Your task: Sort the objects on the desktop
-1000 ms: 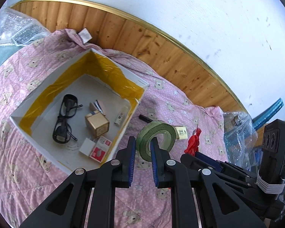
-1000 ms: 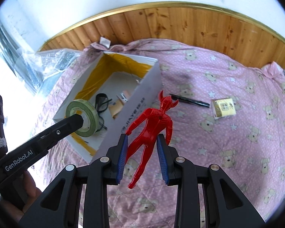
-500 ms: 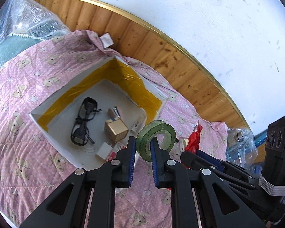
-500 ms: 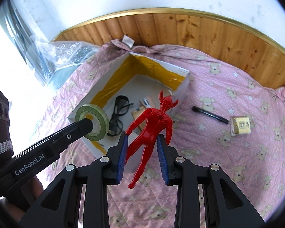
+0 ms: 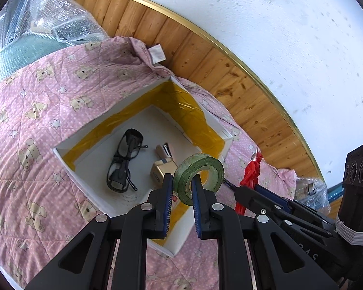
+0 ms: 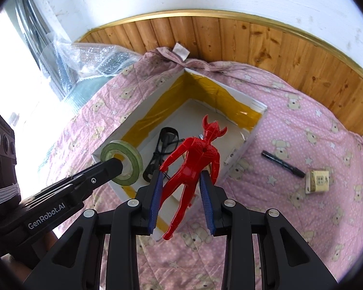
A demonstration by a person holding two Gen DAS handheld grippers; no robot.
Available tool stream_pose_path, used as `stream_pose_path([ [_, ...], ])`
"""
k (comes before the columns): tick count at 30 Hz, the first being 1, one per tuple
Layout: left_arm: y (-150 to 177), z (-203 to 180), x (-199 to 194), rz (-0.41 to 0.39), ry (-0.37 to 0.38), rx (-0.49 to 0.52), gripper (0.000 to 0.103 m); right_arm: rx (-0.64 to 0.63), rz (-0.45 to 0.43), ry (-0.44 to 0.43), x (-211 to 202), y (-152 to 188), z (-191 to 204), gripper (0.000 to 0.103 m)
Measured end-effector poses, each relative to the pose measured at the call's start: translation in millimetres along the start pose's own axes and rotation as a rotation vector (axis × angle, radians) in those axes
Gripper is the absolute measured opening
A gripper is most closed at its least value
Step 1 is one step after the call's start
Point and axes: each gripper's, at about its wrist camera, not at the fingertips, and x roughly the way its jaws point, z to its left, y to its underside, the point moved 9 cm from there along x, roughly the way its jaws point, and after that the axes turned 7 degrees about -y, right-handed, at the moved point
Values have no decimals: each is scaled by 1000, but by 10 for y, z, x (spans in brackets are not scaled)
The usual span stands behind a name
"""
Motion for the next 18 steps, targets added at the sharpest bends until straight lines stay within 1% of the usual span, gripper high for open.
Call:
stream_pose_path([
  [9,-197,174,179,0,-31,-21,16,-23,21,-21,227,-215,30,33],
  [18,-508,193,454,-9,-64,-6,16,-37,26,-26,450,-483,-56,33],
])
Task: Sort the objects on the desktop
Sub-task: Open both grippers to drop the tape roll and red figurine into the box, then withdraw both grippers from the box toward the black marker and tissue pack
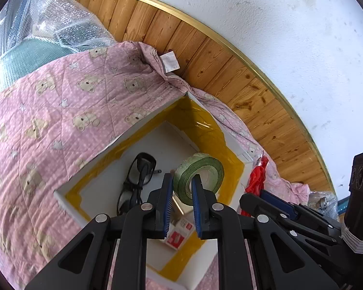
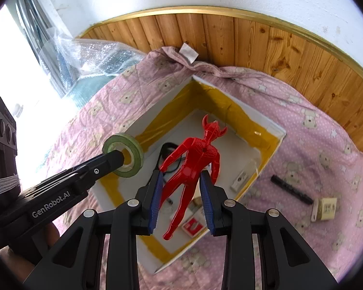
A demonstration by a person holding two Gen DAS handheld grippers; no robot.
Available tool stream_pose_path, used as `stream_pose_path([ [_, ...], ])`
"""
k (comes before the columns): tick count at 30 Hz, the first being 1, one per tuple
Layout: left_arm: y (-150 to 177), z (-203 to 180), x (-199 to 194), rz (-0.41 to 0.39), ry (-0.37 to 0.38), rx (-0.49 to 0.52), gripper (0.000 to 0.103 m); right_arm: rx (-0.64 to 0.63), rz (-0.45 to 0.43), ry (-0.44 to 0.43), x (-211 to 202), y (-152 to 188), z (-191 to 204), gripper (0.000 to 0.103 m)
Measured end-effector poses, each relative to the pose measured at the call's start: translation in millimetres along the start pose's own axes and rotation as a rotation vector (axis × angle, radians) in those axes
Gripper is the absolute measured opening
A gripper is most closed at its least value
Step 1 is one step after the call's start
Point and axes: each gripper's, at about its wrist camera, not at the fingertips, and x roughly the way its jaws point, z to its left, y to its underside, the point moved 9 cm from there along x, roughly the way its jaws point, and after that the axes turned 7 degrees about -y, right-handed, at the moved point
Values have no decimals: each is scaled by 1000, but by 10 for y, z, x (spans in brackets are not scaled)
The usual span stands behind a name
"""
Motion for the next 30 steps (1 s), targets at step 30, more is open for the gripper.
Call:
stream_pose_path([
  [30,310,-139,229,102,1,9,39,81,10,-65,-5,322,-213,50],
])
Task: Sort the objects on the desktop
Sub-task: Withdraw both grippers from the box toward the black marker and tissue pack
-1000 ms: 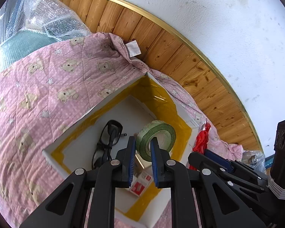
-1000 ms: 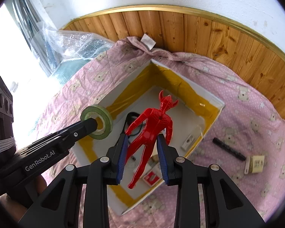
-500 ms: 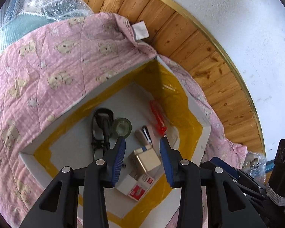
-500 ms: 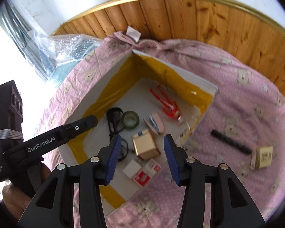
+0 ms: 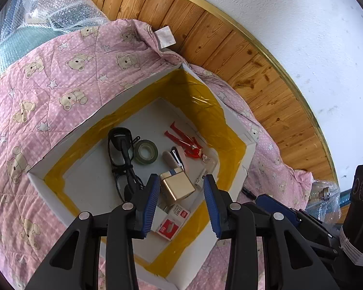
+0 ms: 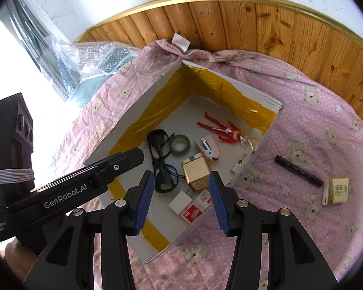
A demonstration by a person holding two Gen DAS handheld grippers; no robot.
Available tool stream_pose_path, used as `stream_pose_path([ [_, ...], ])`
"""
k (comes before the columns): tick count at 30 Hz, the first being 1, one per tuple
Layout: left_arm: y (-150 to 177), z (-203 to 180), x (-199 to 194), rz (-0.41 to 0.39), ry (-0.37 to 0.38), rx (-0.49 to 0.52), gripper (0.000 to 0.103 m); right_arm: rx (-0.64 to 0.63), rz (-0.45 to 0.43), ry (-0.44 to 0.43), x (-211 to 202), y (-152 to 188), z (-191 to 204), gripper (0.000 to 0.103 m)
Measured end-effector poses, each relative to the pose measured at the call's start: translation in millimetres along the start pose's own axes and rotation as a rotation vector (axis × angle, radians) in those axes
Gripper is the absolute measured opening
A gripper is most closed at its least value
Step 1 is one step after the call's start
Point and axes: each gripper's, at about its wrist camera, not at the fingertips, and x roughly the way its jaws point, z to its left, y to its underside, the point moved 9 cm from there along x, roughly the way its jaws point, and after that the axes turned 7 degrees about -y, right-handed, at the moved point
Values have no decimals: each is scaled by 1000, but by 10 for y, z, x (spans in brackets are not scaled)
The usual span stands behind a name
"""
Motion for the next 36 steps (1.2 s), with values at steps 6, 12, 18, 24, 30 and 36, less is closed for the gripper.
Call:
stream_pose_path([
  [6,77,-27,-145,-8,9,8,39,2,-15,4,-129,72,46,50],
  [12,146,-101,-290,-19,19,28,39,16,-32,5,-267,168,61,50],
  [18,239,-206,-425,-26,25,56,39,33,-51,3,-410,274,51,50],
  [24,349,-343,-513,-24,32,88,39,47,-69,1,-541,386,22,50],
  [30,458,-511,-558,-16,37,127,39,78,-90,0,-678,484,-80,50],
  [36,548,-700,-592,-10,40,173,39,116,-108,-1,-792,578,-229,50],
])
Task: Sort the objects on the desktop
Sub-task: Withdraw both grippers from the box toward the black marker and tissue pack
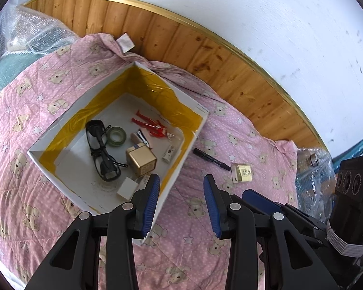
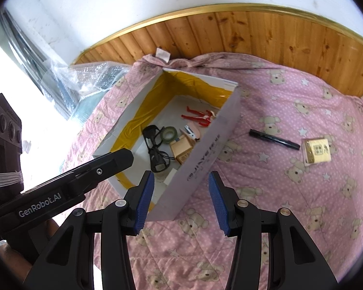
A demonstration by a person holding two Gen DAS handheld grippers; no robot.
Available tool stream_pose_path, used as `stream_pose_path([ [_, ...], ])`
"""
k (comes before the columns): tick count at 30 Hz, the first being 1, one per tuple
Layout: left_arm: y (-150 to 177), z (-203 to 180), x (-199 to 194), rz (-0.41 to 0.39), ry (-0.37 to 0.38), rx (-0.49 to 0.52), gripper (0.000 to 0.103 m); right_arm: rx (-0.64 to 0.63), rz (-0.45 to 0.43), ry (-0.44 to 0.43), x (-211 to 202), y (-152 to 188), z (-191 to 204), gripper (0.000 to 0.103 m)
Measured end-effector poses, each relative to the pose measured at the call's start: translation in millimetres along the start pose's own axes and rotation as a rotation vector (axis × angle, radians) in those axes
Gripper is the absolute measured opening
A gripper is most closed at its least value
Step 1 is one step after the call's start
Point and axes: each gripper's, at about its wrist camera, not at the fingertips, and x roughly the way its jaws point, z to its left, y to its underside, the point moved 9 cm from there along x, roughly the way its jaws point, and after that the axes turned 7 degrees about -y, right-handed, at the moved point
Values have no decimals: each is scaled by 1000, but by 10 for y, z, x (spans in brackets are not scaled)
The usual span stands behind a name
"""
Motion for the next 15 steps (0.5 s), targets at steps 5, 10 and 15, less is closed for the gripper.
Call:
stream_pose_path([
  [5,65,-162,14,12,4,32,39,36,-14,3,-96,57,-159,50],
  [10,129,-335,72,33,10,69,39,82,-25,12,-170,110,-366,50],
  [15,195,-541,186,61,17,112,39,136,-34,26,-236,167,-620,50],
])
